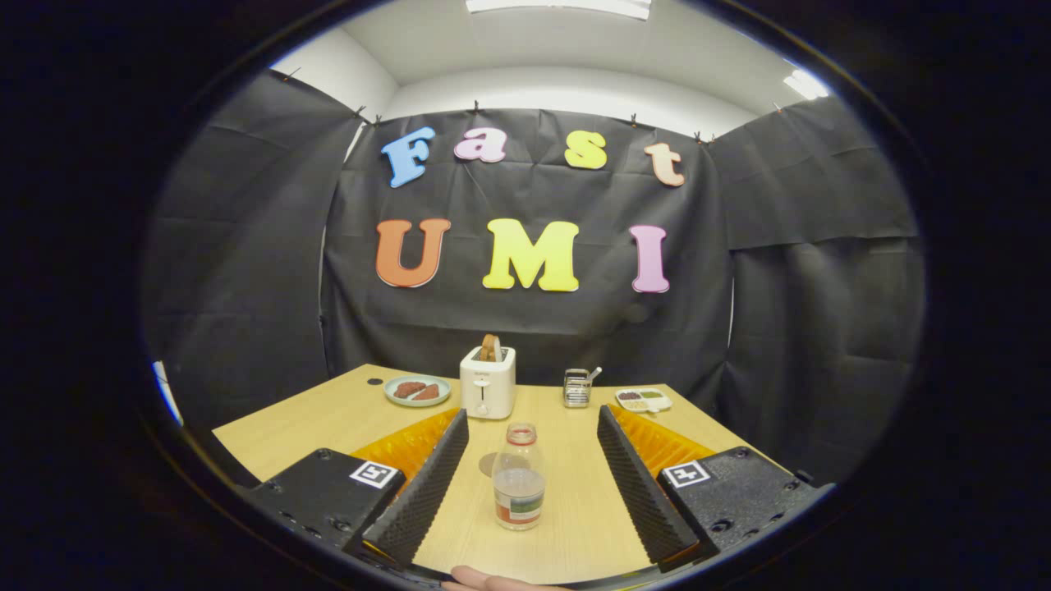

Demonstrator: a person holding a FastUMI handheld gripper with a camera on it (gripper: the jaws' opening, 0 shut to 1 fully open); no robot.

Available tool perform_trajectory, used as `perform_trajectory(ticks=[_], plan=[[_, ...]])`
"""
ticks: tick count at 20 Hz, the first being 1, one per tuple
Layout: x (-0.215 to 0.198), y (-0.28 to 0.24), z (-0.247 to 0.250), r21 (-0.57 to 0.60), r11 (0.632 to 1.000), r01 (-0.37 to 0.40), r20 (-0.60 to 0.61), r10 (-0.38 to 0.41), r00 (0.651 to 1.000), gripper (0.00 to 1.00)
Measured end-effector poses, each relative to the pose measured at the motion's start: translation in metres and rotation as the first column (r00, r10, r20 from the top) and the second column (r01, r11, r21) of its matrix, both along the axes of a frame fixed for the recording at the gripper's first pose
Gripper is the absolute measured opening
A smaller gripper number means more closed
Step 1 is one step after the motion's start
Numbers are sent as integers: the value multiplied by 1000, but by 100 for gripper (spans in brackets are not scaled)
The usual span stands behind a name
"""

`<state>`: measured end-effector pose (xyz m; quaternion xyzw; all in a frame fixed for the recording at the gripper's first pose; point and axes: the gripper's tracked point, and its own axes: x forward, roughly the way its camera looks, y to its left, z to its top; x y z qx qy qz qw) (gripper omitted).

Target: Take the bottle from table, then pour the juice into the cup, finally place the bottle on the coaster

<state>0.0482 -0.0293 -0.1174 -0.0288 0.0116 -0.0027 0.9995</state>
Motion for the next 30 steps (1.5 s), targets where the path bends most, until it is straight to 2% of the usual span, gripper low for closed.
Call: perform_trajectory(ticks=[4,9,15,20,30], plan=[[16,-7,-19,-13,1000,11,5,-11,1000,100],[34,-2,-54,6,1000,-20,1,20,1000,100],[61,-3,-93,19,1000,-21,-25,22,999,100],[78,-3,-120,-10,1000,-24,-34,23,999,100],[107,-3,-149,-59,997,46,-8,-47,999,100]])
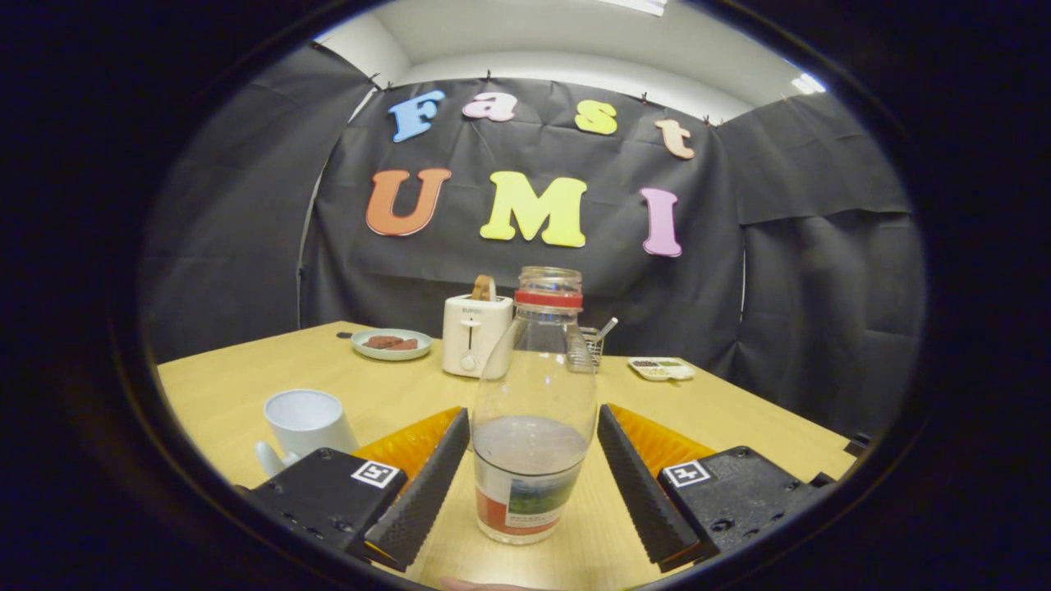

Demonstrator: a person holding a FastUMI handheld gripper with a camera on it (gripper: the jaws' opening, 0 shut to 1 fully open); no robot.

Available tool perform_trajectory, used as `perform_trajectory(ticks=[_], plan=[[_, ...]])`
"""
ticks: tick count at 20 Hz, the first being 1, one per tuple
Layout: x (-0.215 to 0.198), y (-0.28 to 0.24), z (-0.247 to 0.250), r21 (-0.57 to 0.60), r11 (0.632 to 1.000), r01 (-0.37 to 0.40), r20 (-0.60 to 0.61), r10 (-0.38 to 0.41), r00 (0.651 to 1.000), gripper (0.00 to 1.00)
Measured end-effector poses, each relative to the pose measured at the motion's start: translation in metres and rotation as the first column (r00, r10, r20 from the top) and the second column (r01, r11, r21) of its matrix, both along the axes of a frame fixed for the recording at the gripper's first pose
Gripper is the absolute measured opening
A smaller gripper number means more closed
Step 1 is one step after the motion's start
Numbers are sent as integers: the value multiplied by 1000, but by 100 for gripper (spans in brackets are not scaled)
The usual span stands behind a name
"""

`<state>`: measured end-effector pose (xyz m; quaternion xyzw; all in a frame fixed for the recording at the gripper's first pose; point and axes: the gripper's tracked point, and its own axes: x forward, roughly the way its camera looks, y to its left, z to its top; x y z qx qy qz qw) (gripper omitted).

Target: Take the bottle from table, then pour the juice into the cup, finally place the bottle on the coaster

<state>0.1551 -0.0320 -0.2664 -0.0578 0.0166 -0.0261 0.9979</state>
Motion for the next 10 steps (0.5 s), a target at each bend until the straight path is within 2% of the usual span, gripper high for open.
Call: perform_trajectory(ticks=[3,6,10], plan=[[9,-2,-7,70,998,9,-24,-7,1000,100],[13,-9,-6,117,993,25,-32,-21,999,84],[8,-18,4,110,994,20,-42,-16,999,81]])
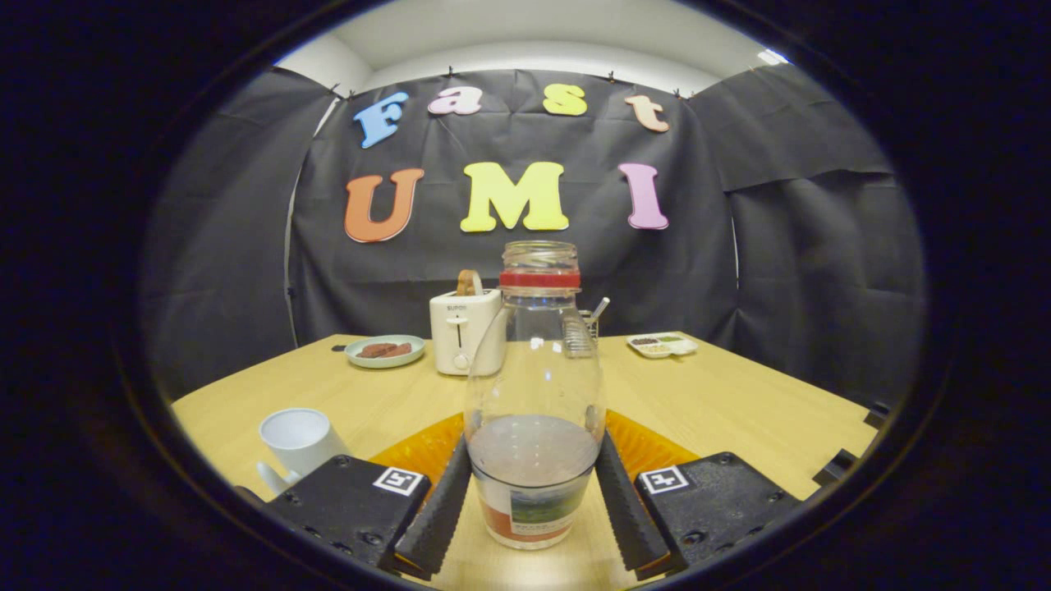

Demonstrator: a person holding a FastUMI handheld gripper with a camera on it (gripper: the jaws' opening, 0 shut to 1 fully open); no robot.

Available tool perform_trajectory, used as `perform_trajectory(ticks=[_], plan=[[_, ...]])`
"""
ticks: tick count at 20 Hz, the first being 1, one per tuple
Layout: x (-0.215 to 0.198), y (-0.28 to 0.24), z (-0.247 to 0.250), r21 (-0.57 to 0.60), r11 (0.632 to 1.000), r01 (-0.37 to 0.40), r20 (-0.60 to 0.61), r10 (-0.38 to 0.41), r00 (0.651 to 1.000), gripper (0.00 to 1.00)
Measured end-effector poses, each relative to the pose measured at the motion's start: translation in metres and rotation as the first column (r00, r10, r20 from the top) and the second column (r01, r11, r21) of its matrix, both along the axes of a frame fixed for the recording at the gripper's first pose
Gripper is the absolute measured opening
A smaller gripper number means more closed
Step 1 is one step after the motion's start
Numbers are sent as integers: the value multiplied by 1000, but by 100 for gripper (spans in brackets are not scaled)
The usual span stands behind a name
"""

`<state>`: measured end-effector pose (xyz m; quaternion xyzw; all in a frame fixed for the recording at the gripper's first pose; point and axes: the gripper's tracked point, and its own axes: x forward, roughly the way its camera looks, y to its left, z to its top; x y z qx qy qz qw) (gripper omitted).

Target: Take the bottle from table, then pour the juice into the cup, finally place the bottle on the coaster

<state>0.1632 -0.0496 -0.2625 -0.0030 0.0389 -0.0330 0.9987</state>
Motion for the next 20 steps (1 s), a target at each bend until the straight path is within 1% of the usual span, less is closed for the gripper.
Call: perform_trajectory(ticks=[3,5,7,10,13,15,17,18,19,20], plan=[[-5,-18,17,-60,997,40,16,-39,999,81],[-7,-29,30,-135,988,72,27,-69,997,81],[-8,-33,37,-234,969,83,17,-82,997,81],[-10,-37,54,-358,929,97,35,-90,995,81],[-11,-33,65,-431,897,94,41,-84,996,81],[-13,-28,72,-460,883,93,49,-80,996,81],[-11,-18,73,-524,848,75,47,-59,997,81],[-11,-14,73,-562,824,68,47,-51,998,81],[-10,-9,72,-606,794,56,43,-37,998,81],[-9,-2,70,-654,755,46,43,-24,999,81]])
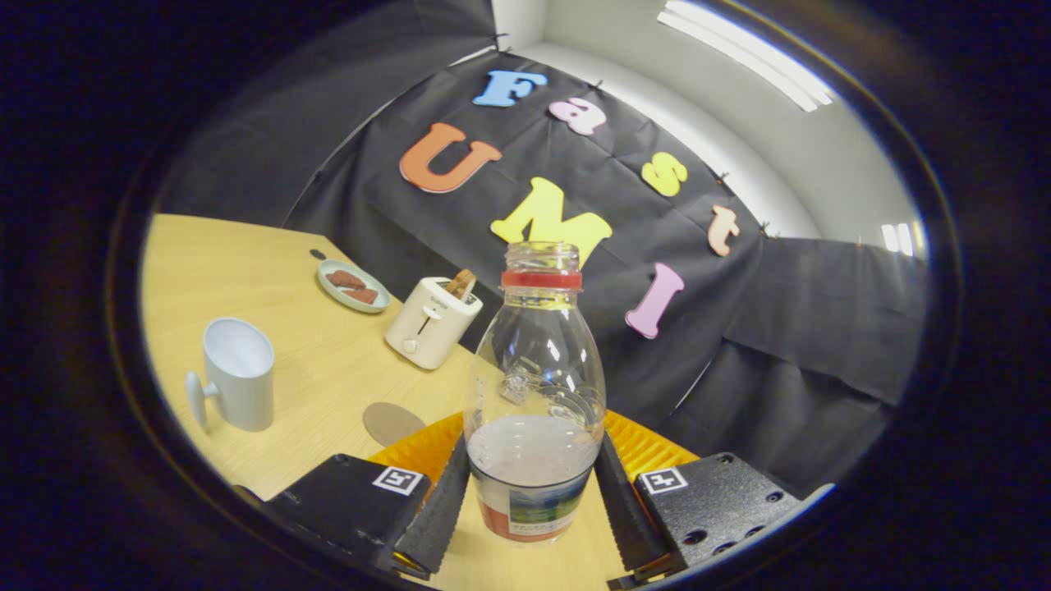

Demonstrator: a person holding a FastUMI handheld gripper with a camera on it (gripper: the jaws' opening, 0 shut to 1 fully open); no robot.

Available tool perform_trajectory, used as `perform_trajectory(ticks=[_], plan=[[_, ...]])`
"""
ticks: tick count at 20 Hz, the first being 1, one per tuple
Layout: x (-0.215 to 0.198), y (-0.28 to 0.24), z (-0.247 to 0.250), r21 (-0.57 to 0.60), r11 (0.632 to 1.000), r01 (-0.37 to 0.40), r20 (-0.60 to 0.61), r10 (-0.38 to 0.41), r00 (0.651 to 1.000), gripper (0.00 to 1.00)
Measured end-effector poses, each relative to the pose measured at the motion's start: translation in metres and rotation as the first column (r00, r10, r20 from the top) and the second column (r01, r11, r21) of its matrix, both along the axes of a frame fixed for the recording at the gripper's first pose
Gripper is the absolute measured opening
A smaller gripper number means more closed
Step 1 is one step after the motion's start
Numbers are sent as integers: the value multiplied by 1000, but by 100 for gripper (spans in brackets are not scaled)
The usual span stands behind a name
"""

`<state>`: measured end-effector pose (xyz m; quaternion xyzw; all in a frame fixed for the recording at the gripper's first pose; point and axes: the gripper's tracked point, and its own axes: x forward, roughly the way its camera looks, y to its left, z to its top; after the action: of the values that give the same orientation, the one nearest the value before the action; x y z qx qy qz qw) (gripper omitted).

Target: Take the bottle from table, then pour the juice into the cup, finally place the bottle on the coaster

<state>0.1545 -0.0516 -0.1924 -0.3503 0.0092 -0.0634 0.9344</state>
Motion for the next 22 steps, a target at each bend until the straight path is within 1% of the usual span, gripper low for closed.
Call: perform_trajectory(ticks=[3,7,9,11,13,16,19,22], plan=[[4,16,-3,-182,983,-15,-4,14,1000,81],[6,34,-8,-320,947,-13,3,15,1000,81],[5,37,-5,-408,913,10,20,-2,1000,81],[7,40,-7,-492,870,28,9,-26,1000,81],[5,43,-6,-541,840,33,10,-32,999,81],[5,48,-5,-590,807,30,5,-34,999,81],[4,53,-3,-658,752,28,2,-36,999,81],[5,56,-1,-726,687,31,9,-36,999,81]])
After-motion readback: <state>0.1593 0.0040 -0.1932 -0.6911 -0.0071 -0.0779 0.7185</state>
